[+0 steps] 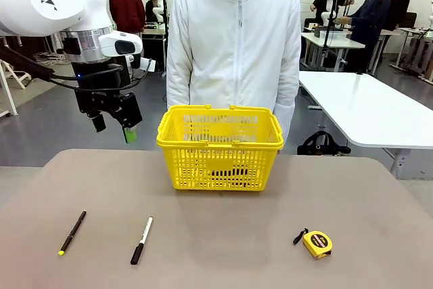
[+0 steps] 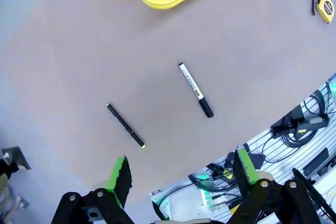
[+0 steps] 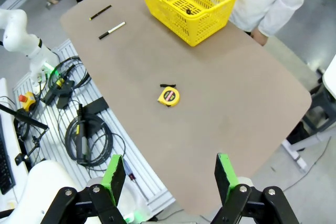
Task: Place the items the person wants into the basket.
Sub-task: Pick up the item the person points to and place it in the Market Basket.
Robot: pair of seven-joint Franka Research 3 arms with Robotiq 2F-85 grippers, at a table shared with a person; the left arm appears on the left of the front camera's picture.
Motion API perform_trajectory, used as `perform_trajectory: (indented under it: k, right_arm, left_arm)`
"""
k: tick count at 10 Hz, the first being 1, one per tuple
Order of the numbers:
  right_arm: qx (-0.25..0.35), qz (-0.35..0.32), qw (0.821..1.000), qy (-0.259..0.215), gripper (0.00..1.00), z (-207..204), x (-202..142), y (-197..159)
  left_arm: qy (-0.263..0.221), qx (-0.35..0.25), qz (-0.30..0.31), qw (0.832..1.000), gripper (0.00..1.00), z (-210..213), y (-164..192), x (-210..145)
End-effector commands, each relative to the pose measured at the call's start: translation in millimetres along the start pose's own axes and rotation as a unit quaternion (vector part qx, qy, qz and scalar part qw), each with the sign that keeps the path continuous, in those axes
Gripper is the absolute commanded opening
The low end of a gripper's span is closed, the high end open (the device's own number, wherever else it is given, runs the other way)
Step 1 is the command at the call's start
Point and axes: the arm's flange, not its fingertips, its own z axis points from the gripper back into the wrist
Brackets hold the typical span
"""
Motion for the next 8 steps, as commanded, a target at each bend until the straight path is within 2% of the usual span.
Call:
perform_trajectory:
  k: [1, 5, 6, 8]
  right_arm:
    - [0.011, 0.008, 1.0, -0.011, 0.89, 0.3, 1.0, 0.6]
    - [0.011, 0.008, 1.0, -0.011, 0.89, 0.3, 1.0, 0.6]
    - [0.011, 0.008, 1.0, -0.011, 0.89, 0.3, 1.0, 0.6]
    - [0.011, 0.008, 1.0, -0.011, 0.89, 0.3, 1.0, 0.6]
  left_arm:
    - [0.001, -0.001, -0.001, 1.0, 1.0, 2.7, -0.9, 2.6]
    - [-0.001, 0.0, -0.001, 1.0, 1.0, 0.8, -0.7, 1.2]
    - [-0.046, -0.049, -0.033, 0.997, 1.0, 21.6, 20.6, -20.0]
    - [-0.106, -0.152, -0.097, 0.978, 1.0, 74.7, 68.1, -71.4]
